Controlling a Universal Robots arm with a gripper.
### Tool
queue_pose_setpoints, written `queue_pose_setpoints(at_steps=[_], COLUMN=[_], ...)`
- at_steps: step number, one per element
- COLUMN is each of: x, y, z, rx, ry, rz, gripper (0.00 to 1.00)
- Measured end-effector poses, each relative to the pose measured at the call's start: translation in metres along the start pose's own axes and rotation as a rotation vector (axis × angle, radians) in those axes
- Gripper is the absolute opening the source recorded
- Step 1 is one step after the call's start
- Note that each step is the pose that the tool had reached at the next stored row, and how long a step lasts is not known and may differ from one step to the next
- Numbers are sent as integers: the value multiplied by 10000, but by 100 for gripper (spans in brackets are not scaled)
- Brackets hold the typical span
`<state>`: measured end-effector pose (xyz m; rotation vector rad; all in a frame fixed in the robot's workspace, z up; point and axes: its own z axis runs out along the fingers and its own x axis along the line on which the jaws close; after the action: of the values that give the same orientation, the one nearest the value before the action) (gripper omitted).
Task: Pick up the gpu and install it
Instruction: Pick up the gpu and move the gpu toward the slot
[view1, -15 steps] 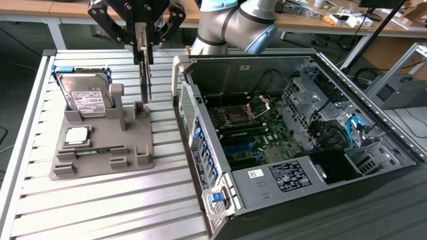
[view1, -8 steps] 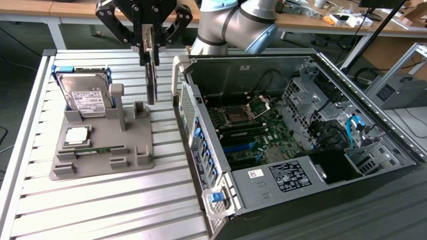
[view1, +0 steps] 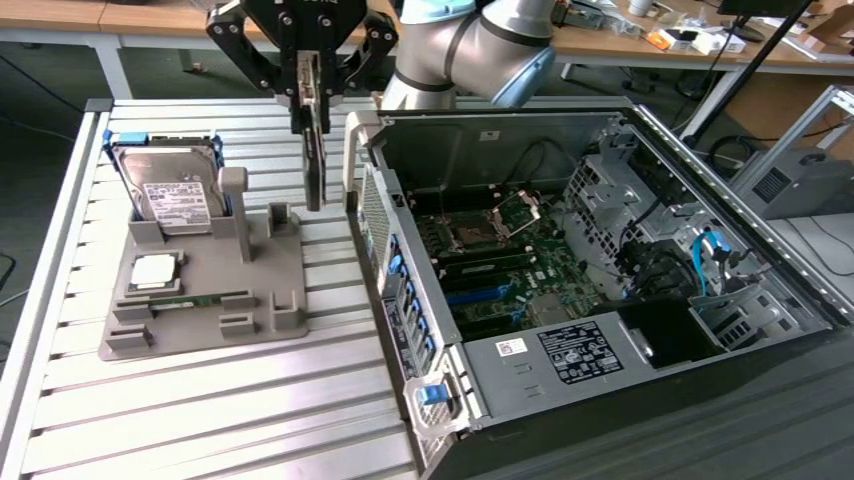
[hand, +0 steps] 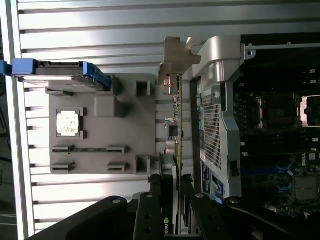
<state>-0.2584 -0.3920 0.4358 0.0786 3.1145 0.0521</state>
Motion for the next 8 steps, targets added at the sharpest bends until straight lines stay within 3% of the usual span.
queue_pose_setpoints(at_steps=[8], x=[-85], y=[-44], z=[1], rx=[0], ry=[0], rz=[0], gripper=[27])
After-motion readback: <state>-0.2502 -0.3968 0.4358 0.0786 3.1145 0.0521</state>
